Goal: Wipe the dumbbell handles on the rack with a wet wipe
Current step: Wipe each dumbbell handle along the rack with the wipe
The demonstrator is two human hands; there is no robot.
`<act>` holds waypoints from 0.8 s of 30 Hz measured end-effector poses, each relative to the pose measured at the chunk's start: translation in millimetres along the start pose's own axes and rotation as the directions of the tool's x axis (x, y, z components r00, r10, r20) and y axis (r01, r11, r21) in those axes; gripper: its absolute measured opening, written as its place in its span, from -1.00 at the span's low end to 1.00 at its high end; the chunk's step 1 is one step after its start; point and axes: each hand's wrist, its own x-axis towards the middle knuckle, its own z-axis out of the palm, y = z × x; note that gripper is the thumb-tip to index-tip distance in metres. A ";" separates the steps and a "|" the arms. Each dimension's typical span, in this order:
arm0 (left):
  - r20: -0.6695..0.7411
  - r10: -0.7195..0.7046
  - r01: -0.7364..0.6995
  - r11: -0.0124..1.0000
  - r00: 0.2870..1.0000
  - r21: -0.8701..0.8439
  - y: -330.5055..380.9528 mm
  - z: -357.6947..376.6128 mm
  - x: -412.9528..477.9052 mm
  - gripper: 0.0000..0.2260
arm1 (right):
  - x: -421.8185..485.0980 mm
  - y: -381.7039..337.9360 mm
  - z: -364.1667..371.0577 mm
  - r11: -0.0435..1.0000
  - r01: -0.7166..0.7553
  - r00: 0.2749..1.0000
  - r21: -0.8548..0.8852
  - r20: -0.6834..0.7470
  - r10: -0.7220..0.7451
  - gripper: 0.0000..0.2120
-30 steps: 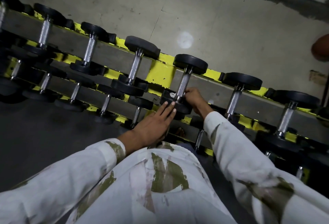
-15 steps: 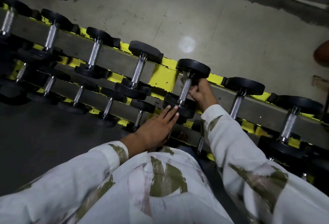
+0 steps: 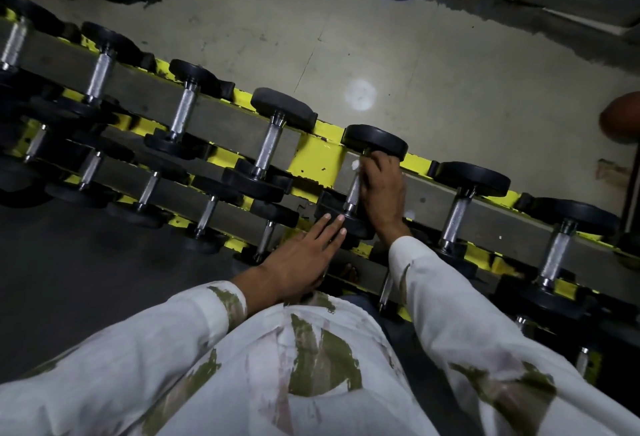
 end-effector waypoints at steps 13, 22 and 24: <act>0.000 -0.003 0.003 1.000 1.000 -0.003 1.9 1.0 0.3 -0.24 | 55.4 -34.1 -14.8 0.848 0.460 0.622 -0.264 0.778 -0.095 -0.81; -0.026 -0.014 0.013 1.000 1.000 -0.026 2.0 9.7 3.0 -0.20 | 40.5 0.4 -23.3 0.811 0.543 0.758 -0.218 0.543 -0.362 -0.81; -0.027 -0.010 0.009 1.000 1.000 -0.027 1.5 10.6 2.9 -0.20 | 47.4 6.4 -29.3 0.827 0.525 0.797 -0.203 0.458 -0.393 -0.78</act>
